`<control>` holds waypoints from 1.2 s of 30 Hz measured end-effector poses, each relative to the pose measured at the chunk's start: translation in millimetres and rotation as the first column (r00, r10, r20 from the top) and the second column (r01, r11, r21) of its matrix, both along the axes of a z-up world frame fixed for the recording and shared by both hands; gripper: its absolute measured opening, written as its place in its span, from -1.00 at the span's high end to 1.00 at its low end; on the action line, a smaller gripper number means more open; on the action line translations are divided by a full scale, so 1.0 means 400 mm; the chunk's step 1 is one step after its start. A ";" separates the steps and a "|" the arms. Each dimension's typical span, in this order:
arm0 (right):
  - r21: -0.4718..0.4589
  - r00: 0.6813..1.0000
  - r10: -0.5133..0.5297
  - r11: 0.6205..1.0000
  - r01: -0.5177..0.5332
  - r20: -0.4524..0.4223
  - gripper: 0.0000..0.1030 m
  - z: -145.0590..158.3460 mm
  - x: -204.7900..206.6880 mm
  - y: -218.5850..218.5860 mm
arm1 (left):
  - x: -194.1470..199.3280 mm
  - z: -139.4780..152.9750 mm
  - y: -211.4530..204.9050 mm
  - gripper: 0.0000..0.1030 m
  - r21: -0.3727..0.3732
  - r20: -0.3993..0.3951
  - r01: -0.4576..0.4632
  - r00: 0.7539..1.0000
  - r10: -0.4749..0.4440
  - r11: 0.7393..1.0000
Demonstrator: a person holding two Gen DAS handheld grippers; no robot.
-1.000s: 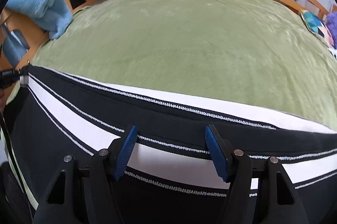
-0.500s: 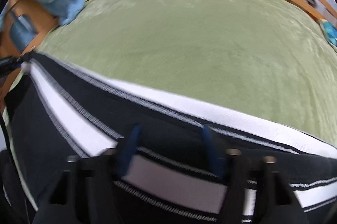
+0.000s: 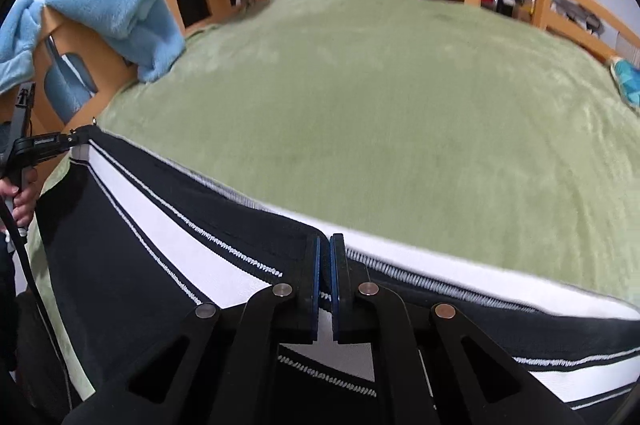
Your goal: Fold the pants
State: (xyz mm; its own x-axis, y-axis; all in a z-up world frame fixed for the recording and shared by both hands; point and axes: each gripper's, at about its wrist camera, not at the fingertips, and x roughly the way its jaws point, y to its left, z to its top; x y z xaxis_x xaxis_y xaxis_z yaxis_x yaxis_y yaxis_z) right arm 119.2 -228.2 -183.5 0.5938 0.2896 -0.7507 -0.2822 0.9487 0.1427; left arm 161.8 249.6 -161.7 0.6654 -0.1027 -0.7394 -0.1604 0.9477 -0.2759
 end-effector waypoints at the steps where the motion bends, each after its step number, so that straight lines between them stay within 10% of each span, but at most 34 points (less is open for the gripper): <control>1: 0.009 1.000 -0.003 1.000 0.003 0.007 0.92 0.008 0.006 -0.002 | 0.000 0.011 0.008 0.67 0.000 0.010 -0.006 1.000 0.006 1.000; 6: 0.033 0.999 -0.016 0.999 0.017 -0.034 0.91 -0.026 0.068 -0.005 | 0.054 -0.023 0.031 0.64 -0.032 -0.056 -0.018 0.998 0.016 0.999; 11: -0.025 0.995 -0.056 0.998 0.054 -0.083 0.65 -0.115 0.101 0.012 | 0.064 -0.065 0.014 -0.27 0.121 -0.141 -0.094 0.984 0.111 0.988; 14: -0.063 0.995 -0.090 0.994 0.086 -0.053 0.09 -0.078 0.078 0.011 | 0.024 -0.036 0.012 -0.27 0.107 -0.106 -0.104 0.988 0.115 0.989; 21: -0.018 0.953 -0.302 0.953 0.302 -0.011 -0.12 0.014 -0.110 -0.155 | -0.073 0.012 -0.047 -0.27 0.084 -0.067 -0.084 0.994 0.090 0.993; 29: -0.157 0.706 -0.708 0.696 0.701 0.011 -0.44 0.070 -0.445 -0.554 | -0.137 0.038 -0.264 -0.27 0.014 -0.039 0.032 0.999 -0.031 0.999; 32: -0.108 0.592 -0.806 0.590 0.800 -0.021 -0.61 0.065 -0.547 -0.703 | -0.151 0.037 -0.366 -0.27 0.014 -0.054 0.080 0.995 -0.079 0.997; 36: 0.034 0.532 -0.829 0.535 0.844 -0.170 -0.61 0.002 -0.610 -0.845 | -0.172 0.035 -0.471 -0.27 0.002 -0.072 0.130 0.989 -0.129 0.992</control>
